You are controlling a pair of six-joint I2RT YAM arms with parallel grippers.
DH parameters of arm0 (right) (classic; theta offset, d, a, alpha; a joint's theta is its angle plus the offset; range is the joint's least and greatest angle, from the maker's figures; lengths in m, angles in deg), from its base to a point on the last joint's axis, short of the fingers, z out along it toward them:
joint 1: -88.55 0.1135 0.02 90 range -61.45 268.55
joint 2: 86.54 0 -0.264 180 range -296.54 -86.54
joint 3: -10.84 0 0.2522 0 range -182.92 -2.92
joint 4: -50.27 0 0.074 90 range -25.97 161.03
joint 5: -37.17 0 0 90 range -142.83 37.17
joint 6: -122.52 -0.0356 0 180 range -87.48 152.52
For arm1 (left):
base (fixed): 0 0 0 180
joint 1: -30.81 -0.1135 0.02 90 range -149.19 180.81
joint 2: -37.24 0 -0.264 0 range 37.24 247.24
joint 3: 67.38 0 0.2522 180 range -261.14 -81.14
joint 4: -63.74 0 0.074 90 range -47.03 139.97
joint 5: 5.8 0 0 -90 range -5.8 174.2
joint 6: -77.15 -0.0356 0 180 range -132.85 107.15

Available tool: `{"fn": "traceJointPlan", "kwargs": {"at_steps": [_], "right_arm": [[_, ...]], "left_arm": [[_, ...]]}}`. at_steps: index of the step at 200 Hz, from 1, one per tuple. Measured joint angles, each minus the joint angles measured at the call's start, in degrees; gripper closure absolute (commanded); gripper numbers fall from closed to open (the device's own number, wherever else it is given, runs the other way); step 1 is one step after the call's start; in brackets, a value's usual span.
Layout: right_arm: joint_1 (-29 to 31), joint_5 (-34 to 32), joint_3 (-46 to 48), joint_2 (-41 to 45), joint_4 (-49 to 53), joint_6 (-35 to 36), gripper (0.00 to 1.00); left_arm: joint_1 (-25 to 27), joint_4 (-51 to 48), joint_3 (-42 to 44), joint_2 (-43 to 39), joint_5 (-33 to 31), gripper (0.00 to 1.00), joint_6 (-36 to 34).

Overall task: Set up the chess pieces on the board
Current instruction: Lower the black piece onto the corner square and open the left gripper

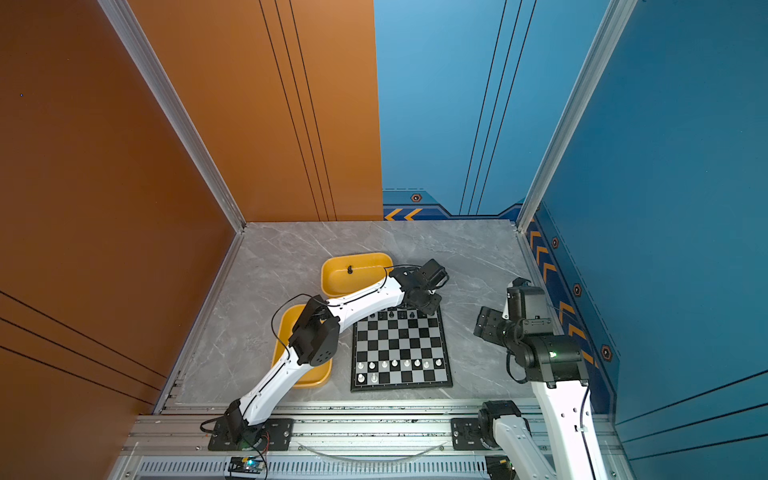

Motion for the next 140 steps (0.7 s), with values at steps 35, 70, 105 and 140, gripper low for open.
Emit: {"fn": "traceJointPlan", "kwargs": {"at_steps": [35, 70, 105, 140], "right_arm": [[0.0, 0.0, 0.0, 0.0, 0.0, 0.0, 0.17], [0.0, 0.0, 0.0, 0.0, 0.0, 0.0, 0.17], [0.0, 0.0, 0.0, -0.3, 0.0, 0.0, 0.17], [0.0, 0.0, 0.0, -1.0, 0.0, 0.0, 0.17]], "left_arm": [[-0.1, -0.1, -0.5, 0.0, 0.2, 0.74, 0.0], [-0.2, -0.3, -1.6, 0.0, 0.2, 0.71, -0.1], [-0.4, -0.3, -1.7, 0.0, 0.2, 0.70, -0.1], [-0.5, -0.3, -1.7, 0.0, 0.2, 0.67, -0.1]]}}
